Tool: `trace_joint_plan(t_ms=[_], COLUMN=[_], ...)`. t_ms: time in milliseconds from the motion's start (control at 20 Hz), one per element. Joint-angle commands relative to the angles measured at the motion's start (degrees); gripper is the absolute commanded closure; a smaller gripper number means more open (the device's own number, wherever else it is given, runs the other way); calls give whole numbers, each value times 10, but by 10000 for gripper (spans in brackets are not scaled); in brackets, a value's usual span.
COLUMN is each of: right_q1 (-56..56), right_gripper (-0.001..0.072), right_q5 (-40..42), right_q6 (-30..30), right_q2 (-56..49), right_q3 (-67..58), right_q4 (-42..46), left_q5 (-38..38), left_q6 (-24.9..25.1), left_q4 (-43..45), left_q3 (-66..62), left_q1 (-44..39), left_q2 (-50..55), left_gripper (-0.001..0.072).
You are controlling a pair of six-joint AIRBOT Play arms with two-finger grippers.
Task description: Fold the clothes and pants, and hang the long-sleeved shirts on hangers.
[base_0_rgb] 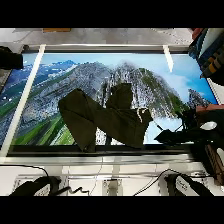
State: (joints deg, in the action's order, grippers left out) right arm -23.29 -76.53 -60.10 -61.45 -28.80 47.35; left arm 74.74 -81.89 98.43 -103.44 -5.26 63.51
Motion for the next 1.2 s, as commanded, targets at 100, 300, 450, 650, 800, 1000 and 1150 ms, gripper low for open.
trace_joint_plan(t_ms=[100,300,450,650,800,1000,1150], right_q1=[94,155,155,156,156,158,158], right_gripper=[253,197,199,202,220,280,380], right_q5=[95,170,153,144,136,171,187], right_q6=[5,-60,-74,-41,32,43,44], right_q2=[-9,-20,-61,-116,-138,-149,-149], right_q3=[44,44,44,44,44,44,44], right_q4=[-69,-47,-51,-78,-119,-128,-129], left_q5=[16,17,37,19,-8,-1,-13], left_q6=[0,0,0,0,0,0,0], left_q4=[-37,-66,-84,-150,-195,-210,-268], left_q3=[0,0,0,1,1,28,110], left_q1=[0,0,0,0,0,0,0], left_q2=[1,11,19,25,25,24,8], left_gripper=[680,35,36,36,85,84,85])
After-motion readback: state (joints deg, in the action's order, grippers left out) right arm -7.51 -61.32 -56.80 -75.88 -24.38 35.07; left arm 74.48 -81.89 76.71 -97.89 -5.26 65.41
